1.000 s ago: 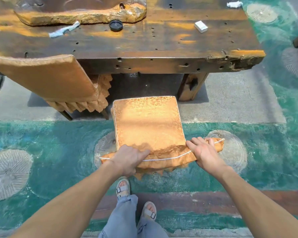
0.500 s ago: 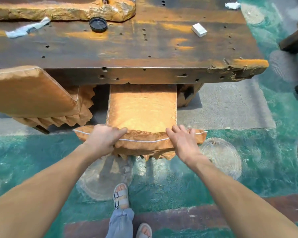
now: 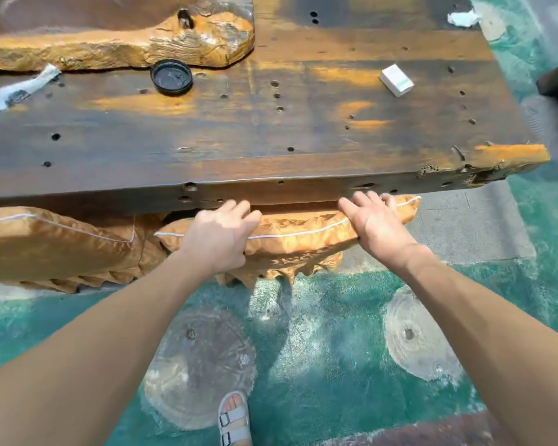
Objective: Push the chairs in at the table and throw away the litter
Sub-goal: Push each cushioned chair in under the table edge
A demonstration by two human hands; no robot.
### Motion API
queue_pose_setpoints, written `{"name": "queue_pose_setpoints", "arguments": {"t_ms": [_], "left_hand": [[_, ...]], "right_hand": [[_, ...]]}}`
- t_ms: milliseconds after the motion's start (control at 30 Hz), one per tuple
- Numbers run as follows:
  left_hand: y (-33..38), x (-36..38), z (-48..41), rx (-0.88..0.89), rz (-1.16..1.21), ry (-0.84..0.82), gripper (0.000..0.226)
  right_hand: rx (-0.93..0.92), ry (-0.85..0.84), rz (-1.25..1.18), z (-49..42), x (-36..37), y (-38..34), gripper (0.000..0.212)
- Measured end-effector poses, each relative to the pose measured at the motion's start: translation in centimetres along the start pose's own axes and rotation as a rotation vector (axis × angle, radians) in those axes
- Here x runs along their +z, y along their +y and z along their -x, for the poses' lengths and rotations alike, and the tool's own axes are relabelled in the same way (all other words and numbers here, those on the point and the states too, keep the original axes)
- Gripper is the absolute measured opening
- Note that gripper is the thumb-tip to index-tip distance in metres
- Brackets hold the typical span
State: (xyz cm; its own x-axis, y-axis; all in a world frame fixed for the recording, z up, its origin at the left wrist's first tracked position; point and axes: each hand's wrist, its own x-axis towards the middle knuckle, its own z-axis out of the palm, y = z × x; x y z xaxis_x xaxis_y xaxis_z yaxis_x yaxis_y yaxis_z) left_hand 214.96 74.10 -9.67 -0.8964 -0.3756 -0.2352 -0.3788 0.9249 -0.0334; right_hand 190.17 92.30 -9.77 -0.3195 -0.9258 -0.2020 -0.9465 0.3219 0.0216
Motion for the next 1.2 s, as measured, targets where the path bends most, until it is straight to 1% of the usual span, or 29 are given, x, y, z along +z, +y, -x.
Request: {"name": "queue_pose_setpoints", "arguments": {"t_ms": [133, 233, 400, 467, 567, 667, 733, 867, 933, 1033, 1100, 1200], "left_hand": [[-3.0, -0.7, -2.8, 0.001, -0.018, -0.015, 0.048], [-3.1, -1.3, -2.9, 0.004, 0.019, -0.031, 0.042], [-3.4, -1.1, -3.0, -0.014, 0.004, -0.047, 0.06], [-3.4, -1.4, -3.1, -0.033, 0.026, -0.064, 0.061], [-3.4, -2.1, -3.4, -0.043, 0.065, -0.127, 0.059], [-3.3, -3.6, -4.1, -0.044, 0.103, -0.261, 0.071], [-2.8, -4.4, -4.4, -0.087, 0.123, -0.376, 0.075], [-1.8, -4.8, -4.6, -0.17, 0.127, -0.453, 0.072], [-1.0, -4.4, -4.5, -0.259, 0.117, -0.47, 0.071], [0.8, -4.1, -4.1, -0.42, 0.118, -0.419, 0.063], [2.2, -4.0, -3.5, -0.48, 0.118, -0.418, 0.068], [4.4, -4.3, -2.7, -0.488, 0.115, -0.44, 0.085]], "right_hand": [[-0.023, -0.008, -0.005, -3.7, -0.4, 0.1, 0.055], [-0.011, -0.021, 0.004, -3.9, -0.9, -0.2, 0.053], [0.002, -0.019, -0.017, -3.6, -1.3, -0.5, 0.062], [-0.002, -0.009, -0.023, -3.7, -1.2, -0.4, 0.064], [-0.011, -0.025, -0.035, -3.8, -1.1, -0.1, 0.068], [-0.007, -0.026, -0.047, -4.0, -1.0, -0.2, 0.069], [-0.004, -0.038, -0.059, -4.0, -1.1, -0.2, 0.068], [-0.019, -0.05, -0.079, -3.8, -1.2, -0.1, 0.073], [0.001, -0.039, -0.097, -3.6, -1.2, -0.3, 0.071], [0.027, -0.051, -0.138, -2.4, -1.2, -0.9, 0.068], [0.008, -0.115, -0.13, -1.2, -1.5, -0.8, 0.075], [-0.032, -0.247, -0.147, 0.4, -2.4, 0.4, 0.093]]}}
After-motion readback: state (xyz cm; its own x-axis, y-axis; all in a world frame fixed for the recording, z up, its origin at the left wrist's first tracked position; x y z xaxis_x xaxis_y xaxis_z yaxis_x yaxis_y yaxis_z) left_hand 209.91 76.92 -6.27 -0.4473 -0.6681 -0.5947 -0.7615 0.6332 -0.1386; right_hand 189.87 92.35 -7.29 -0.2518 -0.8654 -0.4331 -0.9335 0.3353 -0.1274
